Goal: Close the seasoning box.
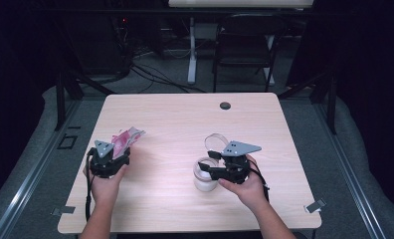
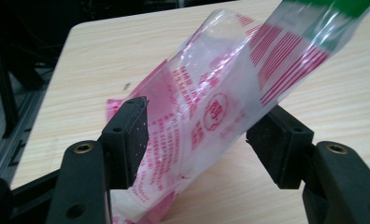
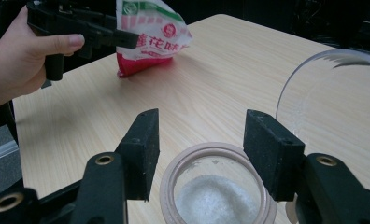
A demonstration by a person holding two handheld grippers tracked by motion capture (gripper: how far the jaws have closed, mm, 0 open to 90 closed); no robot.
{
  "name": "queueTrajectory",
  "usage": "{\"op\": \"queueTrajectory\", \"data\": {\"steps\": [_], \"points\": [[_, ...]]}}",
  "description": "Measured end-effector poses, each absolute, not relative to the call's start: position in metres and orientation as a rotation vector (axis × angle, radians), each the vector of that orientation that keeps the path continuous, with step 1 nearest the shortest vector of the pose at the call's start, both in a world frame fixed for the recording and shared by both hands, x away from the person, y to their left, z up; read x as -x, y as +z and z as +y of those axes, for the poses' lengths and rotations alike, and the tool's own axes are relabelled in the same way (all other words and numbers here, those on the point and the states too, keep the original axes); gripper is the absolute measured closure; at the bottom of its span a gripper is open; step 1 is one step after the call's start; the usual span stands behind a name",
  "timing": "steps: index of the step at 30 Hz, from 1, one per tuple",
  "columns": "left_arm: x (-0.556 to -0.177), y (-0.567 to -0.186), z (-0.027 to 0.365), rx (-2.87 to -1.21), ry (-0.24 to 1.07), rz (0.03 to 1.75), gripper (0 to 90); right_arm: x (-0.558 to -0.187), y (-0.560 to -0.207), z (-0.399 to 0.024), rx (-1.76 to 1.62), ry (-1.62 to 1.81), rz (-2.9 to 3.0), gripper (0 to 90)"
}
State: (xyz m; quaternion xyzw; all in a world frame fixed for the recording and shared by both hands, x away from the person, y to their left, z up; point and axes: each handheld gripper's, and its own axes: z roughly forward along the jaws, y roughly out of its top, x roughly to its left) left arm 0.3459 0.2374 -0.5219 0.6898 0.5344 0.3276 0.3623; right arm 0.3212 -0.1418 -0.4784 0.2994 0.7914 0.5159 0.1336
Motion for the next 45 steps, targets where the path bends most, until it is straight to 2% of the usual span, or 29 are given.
{"op": "queueTrajectory", "data": {"steps": [7, 12, 19, 26, 31, 38, 45], "points": [[-0.344, -0.524, 0.215, -1.872, 0.846, 1.292, 39.3, -0.319, -0.475, -0.142, -0.853, 1.509, 2.283, 45.3], [-0.343, -0.528, 0.199, -1.91, 0.775, 1.254, 39.7, -0.32, -0.475, -0.142, -0.862, 1.502, 2.284, 45.3], [-0.341, -0.531, 0.185, -1.944, 0.744, 1.201, 39.8, -0.32, -0.474, -0.143, -0.863, 1.508, 2.278, 45.7], [-0.338, -0.53, 0.176, -1.951, 0.722, 1.168, 39.7, -0.317, -0.469, -0.147, -0.863, 1.516, 2.256, 53.0], [-0.337, -0.53, 0.169, -1.939, 0.639, 1.147, 39.8, -0.316, -0.464, -0.151, -0.881, 1.519, 2.231, 57.0], [-0.334, -0.531, 0.158, -1.976, 0.639, 1.104, 40.1, -0.318, -0.46, -0.161, -0.922, 1.517, 2.202, 62.0], [-0.333, -0.533, 0.152, -1.999, 0.641, 1.082, 40.4, -0.319, -0.457, -0.169, -0.941, 1.505, 2.195, 62.8]]}}
